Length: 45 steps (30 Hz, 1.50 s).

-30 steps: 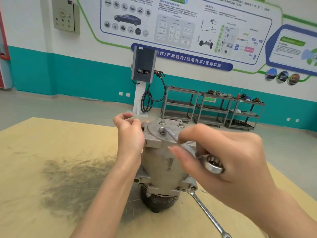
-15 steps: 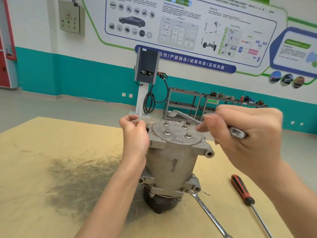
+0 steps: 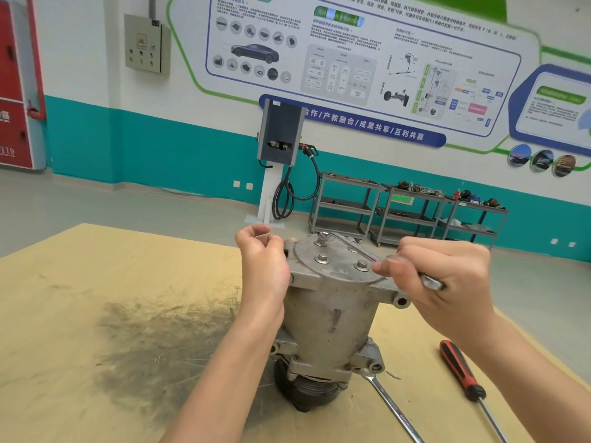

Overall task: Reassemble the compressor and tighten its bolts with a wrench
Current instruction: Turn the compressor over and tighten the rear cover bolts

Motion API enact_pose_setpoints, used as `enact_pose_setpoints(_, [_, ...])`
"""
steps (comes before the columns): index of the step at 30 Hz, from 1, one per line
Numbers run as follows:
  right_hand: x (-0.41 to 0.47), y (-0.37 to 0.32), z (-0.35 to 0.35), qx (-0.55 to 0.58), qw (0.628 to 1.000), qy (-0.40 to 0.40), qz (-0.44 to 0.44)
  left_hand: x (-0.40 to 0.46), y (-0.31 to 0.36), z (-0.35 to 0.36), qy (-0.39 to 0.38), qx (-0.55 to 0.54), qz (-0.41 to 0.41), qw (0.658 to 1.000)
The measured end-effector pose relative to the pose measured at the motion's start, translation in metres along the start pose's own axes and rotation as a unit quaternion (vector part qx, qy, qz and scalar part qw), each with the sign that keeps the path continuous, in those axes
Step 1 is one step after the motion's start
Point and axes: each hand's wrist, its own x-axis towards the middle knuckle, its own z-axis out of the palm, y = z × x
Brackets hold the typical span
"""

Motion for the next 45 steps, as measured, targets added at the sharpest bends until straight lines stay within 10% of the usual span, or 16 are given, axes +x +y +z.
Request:
enact_pose_setpoints(31, [0.032, -0.050, 0.023, -0.096, 0.988, -0.109, 0.045, -0.002, 0.003, 0.001, 0.004, 0.042, 0.013, 0.999])
enact_pose_setpoints(45, [0.020, 0.006, -0.020, -0.070, 0.993, 0.091, 0.016, -0.001, 0.003, -0.001, -0.009, 0.046, 0.014, 0.999])
